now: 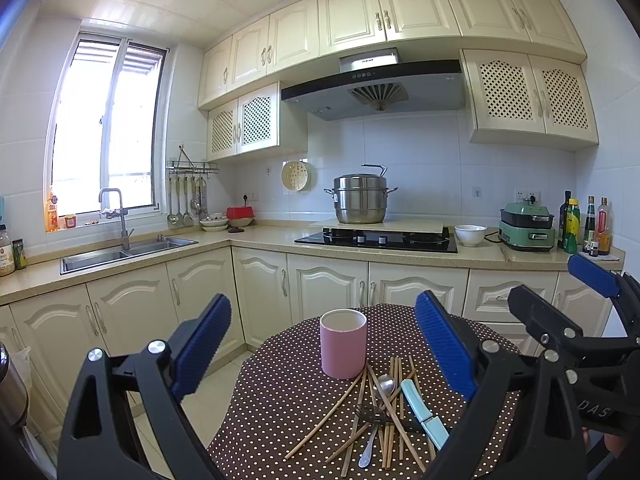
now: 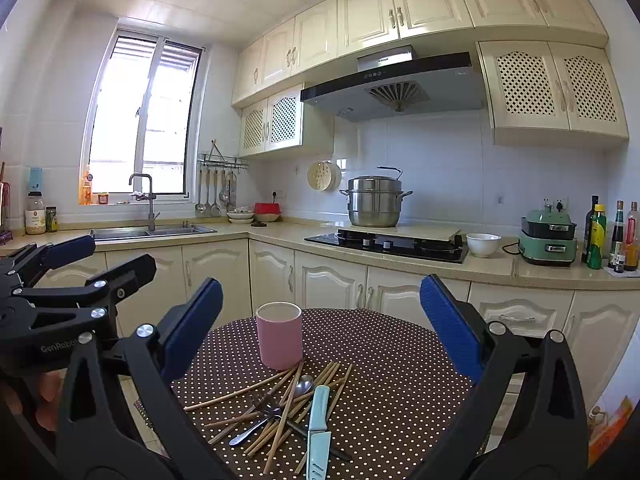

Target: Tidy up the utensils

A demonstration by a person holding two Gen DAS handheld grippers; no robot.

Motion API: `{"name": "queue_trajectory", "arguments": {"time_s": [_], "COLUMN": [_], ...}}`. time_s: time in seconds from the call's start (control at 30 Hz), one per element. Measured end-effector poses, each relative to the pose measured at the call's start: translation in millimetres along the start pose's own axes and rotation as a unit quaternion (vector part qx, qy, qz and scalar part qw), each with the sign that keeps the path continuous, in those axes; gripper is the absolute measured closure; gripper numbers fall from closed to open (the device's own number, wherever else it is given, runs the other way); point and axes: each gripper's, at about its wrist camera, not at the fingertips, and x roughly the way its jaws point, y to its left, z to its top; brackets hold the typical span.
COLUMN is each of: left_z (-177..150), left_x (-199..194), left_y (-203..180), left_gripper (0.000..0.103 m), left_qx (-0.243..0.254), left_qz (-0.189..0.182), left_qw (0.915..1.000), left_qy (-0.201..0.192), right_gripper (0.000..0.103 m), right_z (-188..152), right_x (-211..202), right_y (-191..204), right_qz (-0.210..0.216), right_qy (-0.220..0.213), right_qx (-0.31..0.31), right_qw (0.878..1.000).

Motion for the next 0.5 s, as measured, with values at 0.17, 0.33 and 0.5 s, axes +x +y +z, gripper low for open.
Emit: {"name": "queue_trajectory", "arguments": {"time_s": [0.17, 0.33, 0.5], "left_z": [-0.2, -0.2, 0.0], "left_x": [0.0, 0.6, 1.1], "left_y": [-0.1, 0.1, -0.1], "left_gripper": [0.011, 0.011, 0.011], "left_qx": [0.0, 0.0, 0.0], "left_qz": [0.0, 0.0, 0.001], "left_qw": [1.0, 1.0, 1.0], "left_qy": [0.0, 0.001, 0.001], "right_gripper": [0.006, 0.006, 0.006], "right_z": [0.0, 0.7, 0.7], "right_x": [0.2, 0.1, 0.0], "right_y": [0.4, -0.1, 0.1], "right_qz": [0.0, 0.0, 0.001], "right_qy": [0.001, 0.002, 0.002], "right_qx": [0.001, 0.001, 0.001], "right_qw": [1.0, 1.0, 1.0]}}
